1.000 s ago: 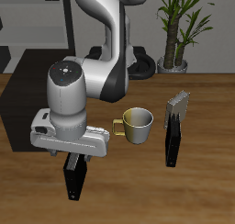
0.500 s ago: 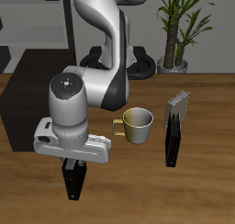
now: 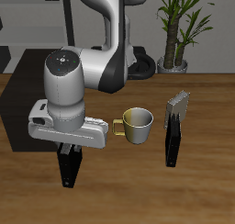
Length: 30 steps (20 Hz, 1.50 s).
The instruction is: Place the right black book upright on top of the shelf and place the left black book upright on top of the shelf
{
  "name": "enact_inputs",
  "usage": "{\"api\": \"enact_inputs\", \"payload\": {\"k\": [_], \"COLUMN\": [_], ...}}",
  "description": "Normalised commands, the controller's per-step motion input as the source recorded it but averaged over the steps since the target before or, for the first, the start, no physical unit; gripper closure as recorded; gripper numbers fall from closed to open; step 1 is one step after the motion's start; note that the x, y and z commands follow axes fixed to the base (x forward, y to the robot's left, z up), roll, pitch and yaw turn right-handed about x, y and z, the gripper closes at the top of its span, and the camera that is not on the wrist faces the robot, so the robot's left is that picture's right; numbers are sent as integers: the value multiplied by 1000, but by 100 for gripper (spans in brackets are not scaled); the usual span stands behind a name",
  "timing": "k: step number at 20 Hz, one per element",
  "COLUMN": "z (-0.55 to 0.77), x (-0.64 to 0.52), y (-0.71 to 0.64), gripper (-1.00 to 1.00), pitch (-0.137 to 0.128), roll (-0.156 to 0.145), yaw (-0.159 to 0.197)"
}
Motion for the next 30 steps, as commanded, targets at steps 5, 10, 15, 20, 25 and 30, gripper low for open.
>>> {"api": "enact_inputs", "payload": {"k": [5,10,15,20,25,30], "z": [946,813,551,572,265,155], "x": [-444,-493,-438,-589,-420,-398], "y": [119,13,-20,-105,-239,-287], "gripper": [100,100,100,100,100,100], "pitch": [-82,-61,-75,-89,-50,-48], "roll": [11,-29,13,21,2,1], "yaw": [23,5,19,32,1,12]}}
